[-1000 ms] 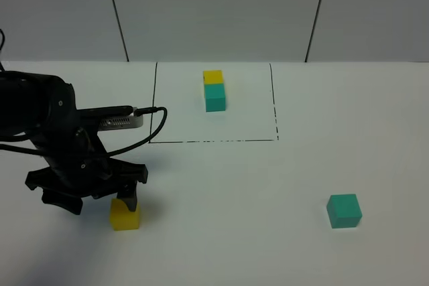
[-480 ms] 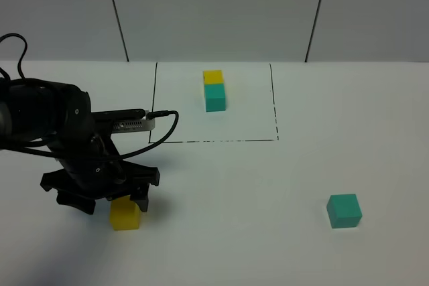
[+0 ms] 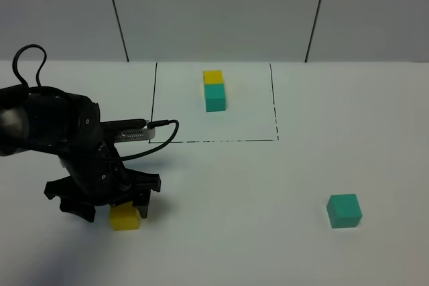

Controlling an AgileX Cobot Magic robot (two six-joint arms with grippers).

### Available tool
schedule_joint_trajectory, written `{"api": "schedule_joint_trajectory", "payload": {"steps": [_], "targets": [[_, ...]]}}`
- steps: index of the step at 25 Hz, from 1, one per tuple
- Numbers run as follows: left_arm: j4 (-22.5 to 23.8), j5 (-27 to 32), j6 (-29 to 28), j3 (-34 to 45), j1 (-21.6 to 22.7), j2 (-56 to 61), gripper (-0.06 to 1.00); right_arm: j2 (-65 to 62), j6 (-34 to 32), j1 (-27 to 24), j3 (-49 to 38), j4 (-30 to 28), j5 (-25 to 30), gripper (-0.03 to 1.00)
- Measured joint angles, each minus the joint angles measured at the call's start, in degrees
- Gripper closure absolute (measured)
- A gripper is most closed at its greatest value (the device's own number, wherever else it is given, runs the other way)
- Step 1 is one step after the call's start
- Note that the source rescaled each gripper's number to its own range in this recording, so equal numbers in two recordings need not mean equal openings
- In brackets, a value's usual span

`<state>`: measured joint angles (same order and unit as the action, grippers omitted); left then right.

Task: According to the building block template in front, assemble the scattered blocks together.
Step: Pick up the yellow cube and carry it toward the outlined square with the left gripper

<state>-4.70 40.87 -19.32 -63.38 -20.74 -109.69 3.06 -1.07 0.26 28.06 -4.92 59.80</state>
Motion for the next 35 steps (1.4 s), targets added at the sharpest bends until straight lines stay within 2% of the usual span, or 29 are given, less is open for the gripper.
{"api": "schedule_joint_trajectory", "payload": {"steps": [14,27,35], "targets": [[-0.05,-2.31,0.0,0.0,-1.47,-0.25,0.2,0.0,0.0,0.0,0.0,0.0,0.0,0.23],[0.0,-1.98,-0.72,0.0,-1.75,-0.37,0.22,0.0,0.0,0.0,0.0,0.0,0.0,0.23],[0.22,-2.17,-1.51,-0.3,-1.75,-4.72,0.23,0.0,0.0,0.0,0.0,0.0,0.0,0.23]]}}
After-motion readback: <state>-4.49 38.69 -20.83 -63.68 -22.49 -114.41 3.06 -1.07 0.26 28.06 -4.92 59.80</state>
